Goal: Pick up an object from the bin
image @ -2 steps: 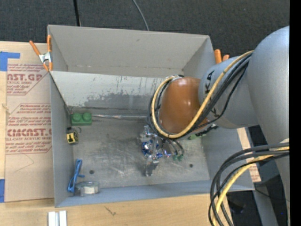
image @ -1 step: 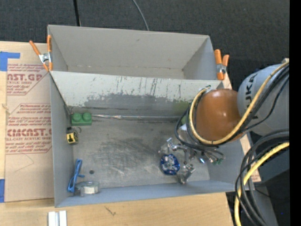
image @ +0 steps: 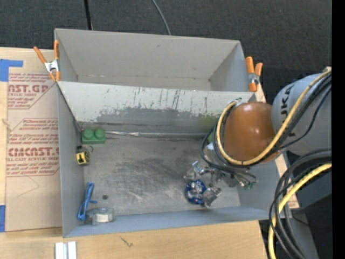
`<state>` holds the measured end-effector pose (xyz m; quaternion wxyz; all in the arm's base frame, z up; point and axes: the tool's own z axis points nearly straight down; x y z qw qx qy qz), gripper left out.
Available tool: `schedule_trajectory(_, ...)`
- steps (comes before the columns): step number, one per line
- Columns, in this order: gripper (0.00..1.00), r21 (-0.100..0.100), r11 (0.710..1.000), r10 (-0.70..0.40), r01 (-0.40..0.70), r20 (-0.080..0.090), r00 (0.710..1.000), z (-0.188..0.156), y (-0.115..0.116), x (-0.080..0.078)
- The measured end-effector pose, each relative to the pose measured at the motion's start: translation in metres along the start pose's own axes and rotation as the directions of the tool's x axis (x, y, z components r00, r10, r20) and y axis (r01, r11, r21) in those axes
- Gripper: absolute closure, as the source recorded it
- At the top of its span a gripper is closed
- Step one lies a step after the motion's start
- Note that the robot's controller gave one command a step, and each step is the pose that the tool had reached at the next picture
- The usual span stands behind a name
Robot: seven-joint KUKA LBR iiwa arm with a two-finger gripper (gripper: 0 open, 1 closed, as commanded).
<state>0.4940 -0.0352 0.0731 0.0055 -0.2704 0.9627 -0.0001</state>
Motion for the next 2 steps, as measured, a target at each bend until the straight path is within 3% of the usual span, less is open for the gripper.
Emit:
schedule_trajectory(1,1.0,-0.005,0.901,-0.433,0.433,-0.004,0.901,-0.103,0.009,-0.007)
schedule_trajectory(2,1.0,0.0,0.905,-0.426,0.426,-0.003,0.905,-0.181,0.006,0.005)
